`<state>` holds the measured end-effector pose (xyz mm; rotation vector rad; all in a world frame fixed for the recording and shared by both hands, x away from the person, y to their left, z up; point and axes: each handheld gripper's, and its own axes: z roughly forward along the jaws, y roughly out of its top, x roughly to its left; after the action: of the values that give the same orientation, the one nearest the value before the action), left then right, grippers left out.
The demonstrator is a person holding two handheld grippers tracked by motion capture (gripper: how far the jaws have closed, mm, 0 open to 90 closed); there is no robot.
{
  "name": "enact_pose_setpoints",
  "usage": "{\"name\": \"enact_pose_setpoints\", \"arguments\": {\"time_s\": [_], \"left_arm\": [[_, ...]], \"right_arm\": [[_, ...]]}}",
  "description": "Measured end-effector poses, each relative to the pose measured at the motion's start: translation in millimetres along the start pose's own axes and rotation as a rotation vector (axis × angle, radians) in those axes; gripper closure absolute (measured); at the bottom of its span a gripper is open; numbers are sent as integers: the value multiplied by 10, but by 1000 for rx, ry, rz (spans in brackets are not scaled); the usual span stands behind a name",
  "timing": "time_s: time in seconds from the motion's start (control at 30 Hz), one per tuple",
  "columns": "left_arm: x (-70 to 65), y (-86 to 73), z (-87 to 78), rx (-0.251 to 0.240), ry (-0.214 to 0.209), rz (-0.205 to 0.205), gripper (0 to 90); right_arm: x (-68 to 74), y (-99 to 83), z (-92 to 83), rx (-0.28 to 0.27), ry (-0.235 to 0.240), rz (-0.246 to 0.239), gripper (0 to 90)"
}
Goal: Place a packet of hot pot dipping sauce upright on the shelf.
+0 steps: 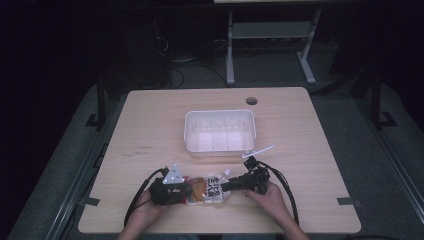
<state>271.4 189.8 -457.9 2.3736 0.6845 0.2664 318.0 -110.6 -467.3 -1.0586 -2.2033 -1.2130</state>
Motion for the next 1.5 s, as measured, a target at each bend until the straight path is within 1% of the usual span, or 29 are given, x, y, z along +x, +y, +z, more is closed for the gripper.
{"name": "enact_pose_setpoints", "arguments": {"time_s": [0.1, 0.17, 0.23, 0.27, 0.3, 0.4, 0.43, 0.47, 0.63, 0.77, 0.83, 0.93, 1.0, 1.1, 1.17, 1.27, 1.33, 1.4, 1.5], "left_arm": [[-3, 1, 4, 0, 0, 1, 703], [-5, 2, 5, 0, 1, 1, 703], [-8, 1, 6, 0, 2, 2, 702], [-8, 0, 5, 1, 2, 5, 702], [-8, -1, 4, 1, 2, 5, 702], [-6, -1, 2, 0, 2, 6, 702], [-8, 1, -1, 3, 4, 9, 701], [-10, 2, -2, 4, 5, 10, 696], [6, 6, -20, 5, 8, 1, 668], [27, 5, -63, -22, 13, -23, 641], [37, 3, -87, -32, 31, -29, 621], [61, -12, -132, -57, 41, -44, 605], [78, -27, -167, -72, 49, -52, 597], [95, -49, -192, -75, 59, -61, 583], [103, -63, -204, -78, 63, -65, 577], [119, -78, -217, -77, 62, -70, 562], [122, -91, -224, -77, 59, -79, 560], [126, -104, -236, -78, 67, -77, 560], [147, -126, -262, -83, 72, -89, 557]], "right_arm": [[3, 9, 36, -5, 24, 5, 615], [21, 13, 90, 3, 30, 2, 622], [38, 17, 139, 18, 27, 0, 624], [43, 21, 154, 17, 27, -2, 642], [45, 24, 151, 13, 39, 2, 675], [52, 29, 122, -5, 54, 9, 734], [73, 33, 119, -7, 46, 6, 762], [81, 35, 117, -9, 48, 7, 772], [140, 60, 100, -17, 37, -13, 800], [228, 113, 46, -28, 18, -52, 848], [270, 149, 0, -32, 9, -67, 858], [316, 192, -57, -40, 3, -85, 874], [338, 221, -89, -38, -5, -87, 875], [356, 257, -140, -50, -11, -82, 877], [368, 275, -163, -45, -26, -74, 878], [406, 310, -204, -33, -35, -73, 878], [425, 321, -215, -29, -39, -75, 879], [477, 354, -254, -26, -39, -80, 883], [505, 379, -280, -23, -38, -81, 884]]}}
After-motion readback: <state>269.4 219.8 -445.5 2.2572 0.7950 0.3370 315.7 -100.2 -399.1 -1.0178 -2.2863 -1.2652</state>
